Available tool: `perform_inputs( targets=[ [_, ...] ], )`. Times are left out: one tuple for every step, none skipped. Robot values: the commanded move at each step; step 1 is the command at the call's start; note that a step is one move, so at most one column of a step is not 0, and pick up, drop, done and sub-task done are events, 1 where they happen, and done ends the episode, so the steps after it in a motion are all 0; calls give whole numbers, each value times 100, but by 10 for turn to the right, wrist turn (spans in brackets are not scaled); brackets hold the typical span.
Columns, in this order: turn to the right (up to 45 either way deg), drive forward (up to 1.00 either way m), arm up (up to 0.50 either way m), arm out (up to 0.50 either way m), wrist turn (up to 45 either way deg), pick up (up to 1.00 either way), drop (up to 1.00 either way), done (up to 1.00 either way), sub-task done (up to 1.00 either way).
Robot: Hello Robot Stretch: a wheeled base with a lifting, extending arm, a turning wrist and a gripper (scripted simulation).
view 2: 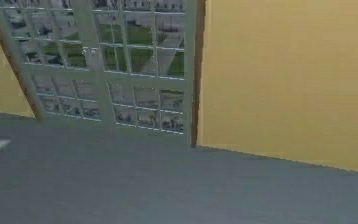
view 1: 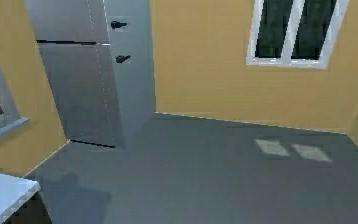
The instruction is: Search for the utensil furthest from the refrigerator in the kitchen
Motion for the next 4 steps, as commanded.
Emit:
perform_inputs(
  targets=[
    [120,0,0,0,0,0,0,0,0],
    [0,60,0,0,0,0,0,0,0],
    [-270,0,0,0,0,0,0,0,0],
    [0,85,0,0,0,0,0,0,0]
  ],
)
